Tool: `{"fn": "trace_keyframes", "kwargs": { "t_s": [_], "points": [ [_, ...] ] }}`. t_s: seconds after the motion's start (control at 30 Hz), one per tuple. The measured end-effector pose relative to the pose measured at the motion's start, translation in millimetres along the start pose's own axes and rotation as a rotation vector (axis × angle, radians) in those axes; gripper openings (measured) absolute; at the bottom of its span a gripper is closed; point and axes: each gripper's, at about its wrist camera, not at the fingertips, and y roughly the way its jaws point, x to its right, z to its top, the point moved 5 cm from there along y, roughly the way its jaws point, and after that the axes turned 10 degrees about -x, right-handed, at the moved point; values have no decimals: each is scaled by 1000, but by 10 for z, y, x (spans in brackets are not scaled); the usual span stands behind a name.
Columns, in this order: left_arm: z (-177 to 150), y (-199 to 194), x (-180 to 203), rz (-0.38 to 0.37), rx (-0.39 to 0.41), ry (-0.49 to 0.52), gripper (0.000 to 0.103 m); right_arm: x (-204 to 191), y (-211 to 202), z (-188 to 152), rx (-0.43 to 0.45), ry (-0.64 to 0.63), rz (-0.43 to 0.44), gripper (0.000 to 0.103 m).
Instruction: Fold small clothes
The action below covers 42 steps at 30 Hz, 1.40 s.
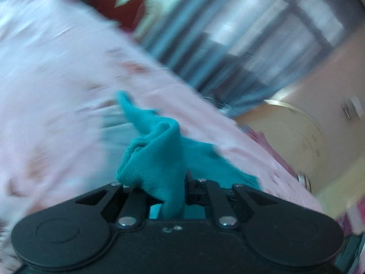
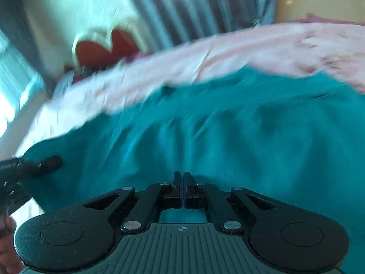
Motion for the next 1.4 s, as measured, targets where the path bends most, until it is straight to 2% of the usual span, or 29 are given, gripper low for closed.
{"fn": "trace_keyframes", "kwargs": {
  "t_s": [0.13,0.23,0.27,0.3,0.37,0.4,0.43,0.47,0.5,0.57,0.6,0.63,0.67,0.73,0.87,0.9,0.93,0.97,1.07,1.13,1.17,1.3,1.4],
  "points": [
    [-244,169,1229,-20,-76,269,9,695,-684,166,128,131,5,0],
    [-629,418,2038,-56,-163,406,9,1317,-1179,219,172,221,-19,0],
    [-832,569,2316,-53,-220,465,10,1518,-1337,218,182,247,-24,0],
    [-1039,737,2523,-38,-291,524,15,1667,-1458,223,188,264,-23,0],
    [-1541,1076,2860,-18,-469,622,38,1951,-1683,187,177,268,-25,0],
    [-1725,1108,2985,-24,-511,652,40,2056,-1752,168,166,269,-52,0],
    [-1818,1043,3072,-68,-503,673,41,2172,-1828,138,158,277,-77,0],
    [-1859,909,3143,-144,-475,681,44,2267,-1895,109,154,287,-76,0],
    [-1842,813,3127,-178,-461,664,44,2328,-1938,77,147,295,-63,0],
    [-1680,696,2919,-162,-440,595,42,2354,-1972,29,129,286,-21,0],
    [-1535,654,2744,-137,-411,561,42,2305,-1963,19,121,269,-4,0],
    [-1379,648,2545,-82,-378,542,42,2245,-1933,10,109,248,9,0],
    [-1255,655,2372,-13,-359,528,41,2166,-1880,6,93,223,25,0],
    [-1039,683,2026,68,-344,478,40,1992,-1736,1,52,176,50,0],
    [-834,726,1531,131,-319,401,38,1773,-1468,-27,4,134,86,2],
    [-832,782,1476,134,-331,401,39,1745,-1434,-49,1,127,72,30],
    [-839,865,1429,163,-342,416,40,1724,-1438,-50,21,118,61,80],
    [-888,882,1407,183,-342,426,40,1680,-1473,-58,61,99,68,89],
    [-867,954,1378,171,-324,425,39,1628,-1463,-60,36,96,121,86],
    [-877,926,1388,155,-319,430,39,1628,-1425,-50,9,108,142,46],
    [-908,893,1376,151,-321,439,39,1631,-1378,-36,-5,126,142,43],
    [-934,828,1365,113,-343,449,39,1654,-1194,-57,-78,176,115,44],
    [-913,881,1332,85,-377,465,39,1631,-1073,-46,-81,175,76,60]
  ]
}}
